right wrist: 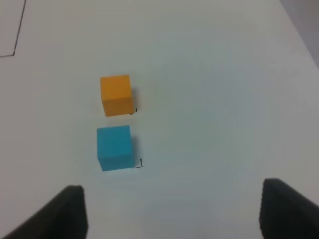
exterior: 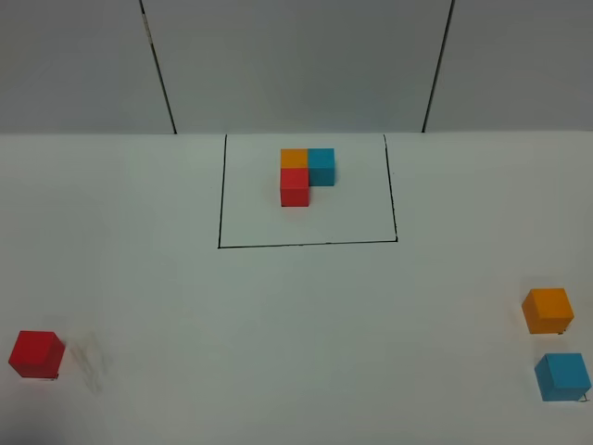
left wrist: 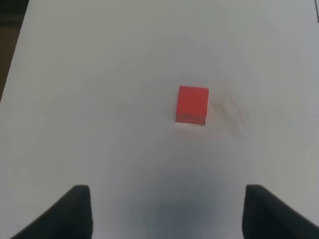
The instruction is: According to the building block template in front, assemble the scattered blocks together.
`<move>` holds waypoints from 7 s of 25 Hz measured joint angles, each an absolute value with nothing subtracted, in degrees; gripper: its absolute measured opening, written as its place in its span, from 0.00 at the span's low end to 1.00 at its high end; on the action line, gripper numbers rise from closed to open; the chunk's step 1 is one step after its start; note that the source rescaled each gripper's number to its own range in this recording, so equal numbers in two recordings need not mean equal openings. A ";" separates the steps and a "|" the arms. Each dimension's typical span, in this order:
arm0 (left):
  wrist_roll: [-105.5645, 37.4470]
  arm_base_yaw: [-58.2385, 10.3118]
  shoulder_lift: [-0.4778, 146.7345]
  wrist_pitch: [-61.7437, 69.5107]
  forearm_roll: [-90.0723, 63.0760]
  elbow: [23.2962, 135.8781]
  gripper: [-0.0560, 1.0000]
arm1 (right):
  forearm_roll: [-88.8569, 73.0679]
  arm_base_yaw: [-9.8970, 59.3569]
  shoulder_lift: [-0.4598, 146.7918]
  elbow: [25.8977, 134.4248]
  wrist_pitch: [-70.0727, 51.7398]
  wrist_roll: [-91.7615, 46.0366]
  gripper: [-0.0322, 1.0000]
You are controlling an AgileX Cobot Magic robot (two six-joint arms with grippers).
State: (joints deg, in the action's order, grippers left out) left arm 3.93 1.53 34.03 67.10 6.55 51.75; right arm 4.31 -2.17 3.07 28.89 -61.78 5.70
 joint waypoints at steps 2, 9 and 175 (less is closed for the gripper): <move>3.93 1.53 38.49 68.00 6.61 54.36 0.53 | 4.31 -2.17 3.07 28.89 -61.78 5.70 0.51; 3.97 1.53 52.06 68.03 6.68 62.32 0.53 | 4.31 -2.17 3.07 28.89 -61.78 5.70 0.51; 3.64 1.53 99.51 20.93 5.16 42.43 0.06 | 4.31 -2.17 3.07 28.89 -61.78 5.74 0.51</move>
